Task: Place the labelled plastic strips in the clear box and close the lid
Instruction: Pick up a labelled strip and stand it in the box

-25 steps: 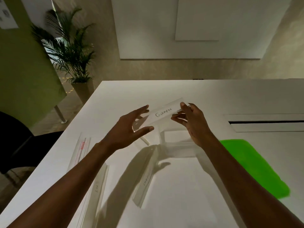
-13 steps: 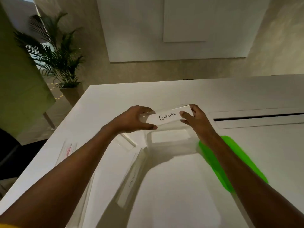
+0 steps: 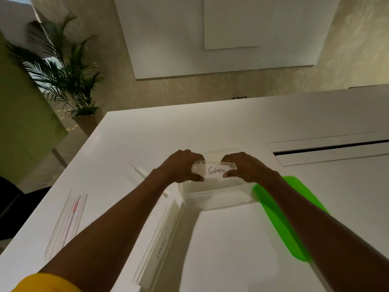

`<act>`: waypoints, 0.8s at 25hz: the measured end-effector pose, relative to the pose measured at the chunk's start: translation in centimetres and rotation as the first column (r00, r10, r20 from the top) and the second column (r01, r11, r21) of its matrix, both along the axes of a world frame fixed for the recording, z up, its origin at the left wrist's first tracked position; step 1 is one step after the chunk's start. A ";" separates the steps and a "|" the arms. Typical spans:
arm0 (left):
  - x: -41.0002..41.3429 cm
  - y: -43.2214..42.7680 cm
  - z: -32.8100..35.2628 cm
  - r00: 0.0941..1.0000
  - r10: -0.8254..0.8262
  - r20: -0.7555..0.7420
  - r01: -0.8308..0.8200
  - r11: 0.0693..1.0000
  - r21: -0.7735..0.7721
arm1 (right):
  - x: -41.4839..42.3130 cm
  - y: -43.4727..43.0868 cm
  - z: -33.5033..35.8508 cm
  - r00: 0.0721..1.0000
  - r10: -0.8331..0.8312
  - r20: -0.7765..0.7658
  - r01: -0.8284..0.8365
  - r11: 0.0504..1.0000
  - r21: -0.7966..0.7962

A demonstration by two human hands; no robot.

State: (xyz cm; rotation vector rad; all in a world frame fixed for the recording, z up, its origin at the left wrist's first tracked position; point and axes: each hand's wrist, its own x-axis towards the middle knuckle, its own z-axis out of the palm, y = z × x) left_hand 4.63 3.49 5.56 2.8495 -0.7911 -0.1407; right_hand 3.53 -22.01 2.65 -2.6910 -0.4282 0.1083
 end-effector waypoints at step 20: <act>0.6 -2.4 -5.4 0.993 0.117 -0.031 -0.109 0.974 0.200 | 0.6 1.4 -1.8 0.991 -0.023 0.134 0.064 0.947 -0.316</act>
